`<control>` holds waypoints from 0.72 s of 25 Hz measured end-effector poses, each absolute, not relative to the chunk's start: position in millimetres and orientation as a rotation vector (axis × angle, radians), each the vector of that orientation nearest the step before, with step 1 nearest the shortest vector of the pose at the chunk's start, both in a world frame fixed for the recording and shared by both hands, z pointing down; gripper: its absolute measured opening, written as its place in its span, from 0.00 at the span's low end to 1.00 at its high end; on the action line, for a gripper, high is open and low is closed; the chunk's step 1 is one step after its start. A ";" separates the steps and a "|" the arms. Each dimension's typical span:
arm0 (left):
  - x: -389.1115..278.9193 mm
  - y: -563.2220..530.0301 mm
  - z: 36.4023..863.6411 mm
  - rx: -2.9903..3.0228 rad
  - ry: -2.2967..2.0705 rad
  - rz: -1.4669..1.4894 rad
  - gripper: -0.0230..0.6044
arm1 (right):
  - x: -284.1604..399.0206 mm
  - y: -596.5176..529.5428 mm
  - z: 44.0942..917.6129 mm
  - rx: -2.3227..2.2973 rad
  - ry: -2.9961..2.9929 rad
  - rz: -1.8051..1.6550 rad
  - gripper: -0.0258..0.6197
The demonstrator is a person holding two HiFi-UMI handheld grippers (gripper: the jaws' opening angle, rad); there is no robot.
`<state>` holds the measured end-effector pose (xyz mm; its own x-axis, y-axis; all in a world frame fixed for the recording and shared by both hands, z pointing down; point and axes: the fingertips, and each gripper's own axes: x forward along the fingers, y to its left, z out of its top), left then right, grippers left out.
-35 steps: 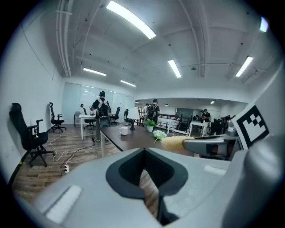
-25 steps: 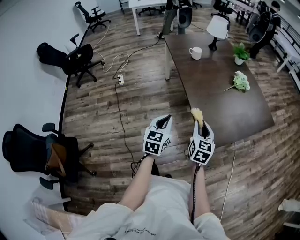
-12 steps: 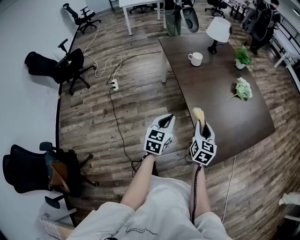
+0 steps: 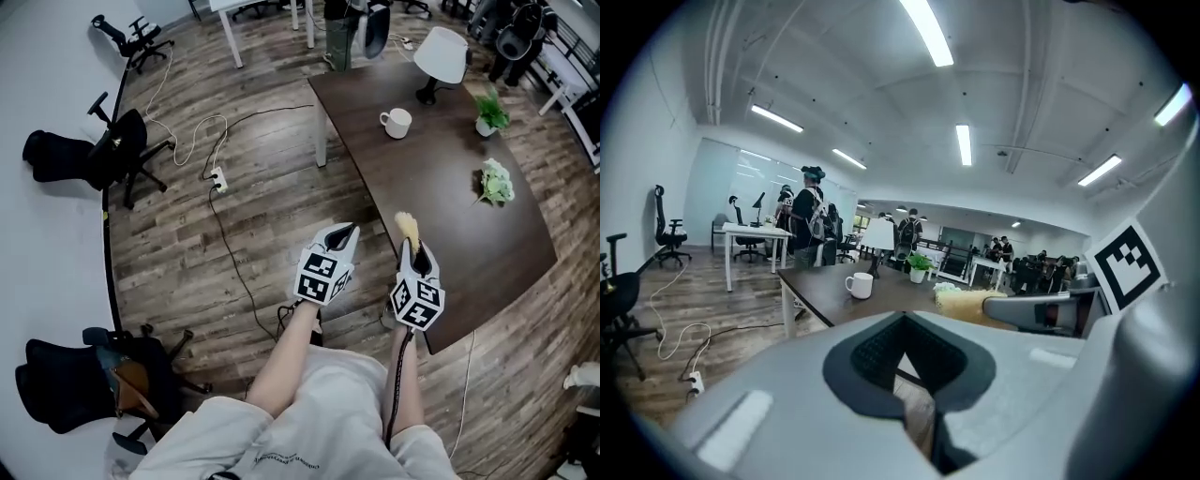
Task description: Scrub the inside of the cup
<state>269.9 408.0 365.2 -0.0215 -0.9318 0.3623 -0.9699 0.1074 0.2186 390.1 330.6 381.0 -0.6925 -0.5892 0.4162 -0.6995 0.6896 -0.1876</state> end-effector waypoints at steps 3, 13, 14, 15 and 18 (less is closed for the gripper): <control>242.0 400.6 371.4 1.904 -1.942 0.206 0.04 | 362.1 323.4 387.4 1.050 -2.566 0.496 0.24; 171.1 382.3 371.1 1.950 -1.946 0.213 0.04 | 291.6 301.2 389.3 1.058 -2.558 0.446 0.24; 167.6 380.5 371.7 1.955 -1.944 0.216 0.04 | 288.1 296.6 389.1 1.063 -2.554 0.440 0.24; 164.0 378.8 373.0 1.957 -1.944 0.219 0.04 | 284.8 291.7 389.4 1.068 -2.549 0.434 0.24; 151.0 371.7 379.2 1.949 -1.933 0.204 0.04 | 275.6 275.8 392.3 1.107 -2.537 0.430 0.24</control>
<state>151.0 371.7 379.2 0.0402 -0.9292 0.3674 -0.9855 0.0239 0.1682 275.6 275.8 392.3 -0.6393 -0.6438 0.4205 -0.7465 0.6509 -0.1383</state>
